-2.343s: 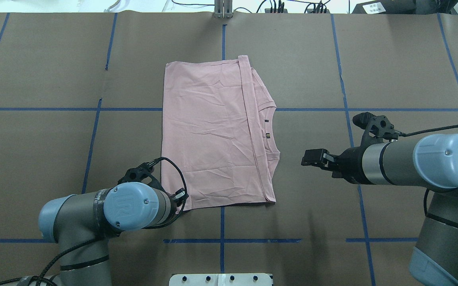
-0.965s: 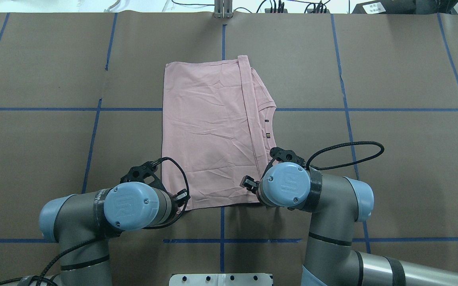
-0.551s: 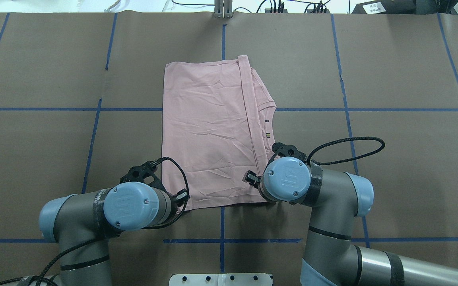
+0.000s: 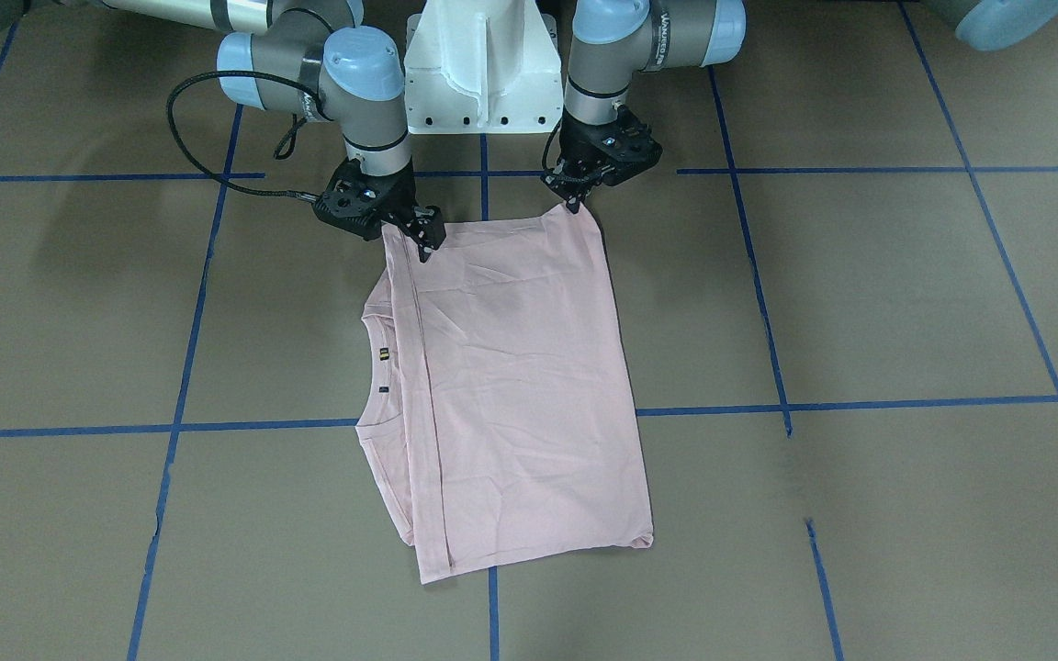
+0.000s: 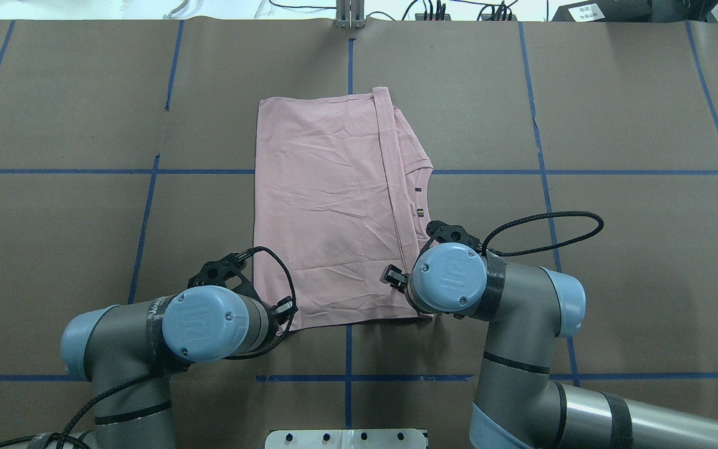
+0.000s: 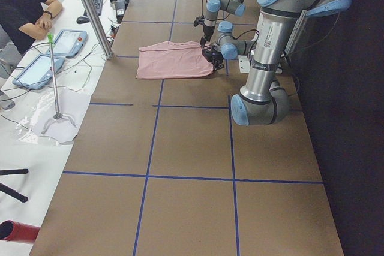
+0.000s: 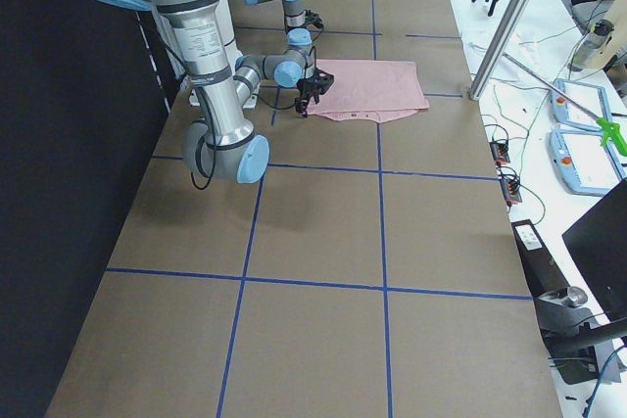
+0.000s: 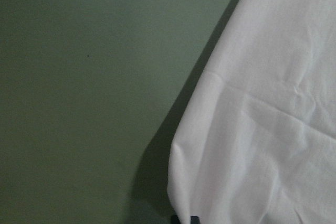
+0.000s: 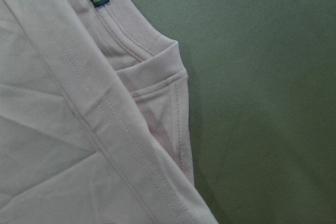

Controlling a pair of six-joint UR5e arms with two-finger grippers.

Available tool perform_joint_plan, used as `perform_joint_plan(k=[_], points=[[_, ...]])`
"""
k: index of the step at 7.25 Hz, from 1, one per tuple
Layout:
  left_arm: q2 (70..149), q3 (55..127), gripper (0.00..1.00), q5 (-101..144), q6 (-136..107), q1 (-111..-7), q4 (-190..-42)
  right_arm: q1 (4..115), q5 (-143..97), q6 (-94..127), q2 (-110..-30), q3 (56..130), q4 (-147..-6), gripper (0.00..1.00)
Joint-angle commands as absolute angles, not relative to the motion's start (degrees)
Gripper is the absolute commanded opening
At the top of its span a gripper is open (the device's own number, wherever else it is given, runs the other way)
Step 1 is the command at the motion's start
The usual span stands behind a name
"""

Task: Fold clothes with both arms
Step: 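Grasp the near edge of the shirt with both grippers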

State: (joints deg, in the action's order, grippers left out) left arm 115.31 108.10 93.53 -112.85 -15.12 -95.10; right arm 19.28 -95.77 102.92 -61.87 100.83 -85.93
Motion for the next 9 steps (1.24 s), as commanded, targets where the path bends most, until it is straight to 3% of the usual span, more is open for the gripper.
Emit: perform_joint_plan(k=[1,5,6,7,8,9], points=[[115.23,108.19,0.0,93.52,-112.85,-15.12,-95.1,18.81,-95.8,102.92,-61.61,100.81,-85.96,0.95],[115.22,108.28,0.0,93.52,-112.94,-15.12,-95.1,18.54,-95.89,102.92,-61.52,100.81,-85.96,0.8],[115.22,108.28,0.0,93.52,-112.94,-15.12,-95.1,18.54,-96.06,102.92,-61.52,100.9,-85.96,0.54],[115.22,108.28,0.0,93.52,-112.94,-15.12,-95.1,18.54,-96.06,102.92,-61.52,100.9,-85.96,0.15],[115.22,108.28,0.0,93.52,-112.94,-15.12,-95.1,18.54,-96.06,102.92,-61.52,100.9,-85.96,0.0],[115.22,108.28,0.0,93.52,-112.94,-15.12,-95.1,18.54,-96.06,103.01,-61.52,100.9,-85.96,0.0]])
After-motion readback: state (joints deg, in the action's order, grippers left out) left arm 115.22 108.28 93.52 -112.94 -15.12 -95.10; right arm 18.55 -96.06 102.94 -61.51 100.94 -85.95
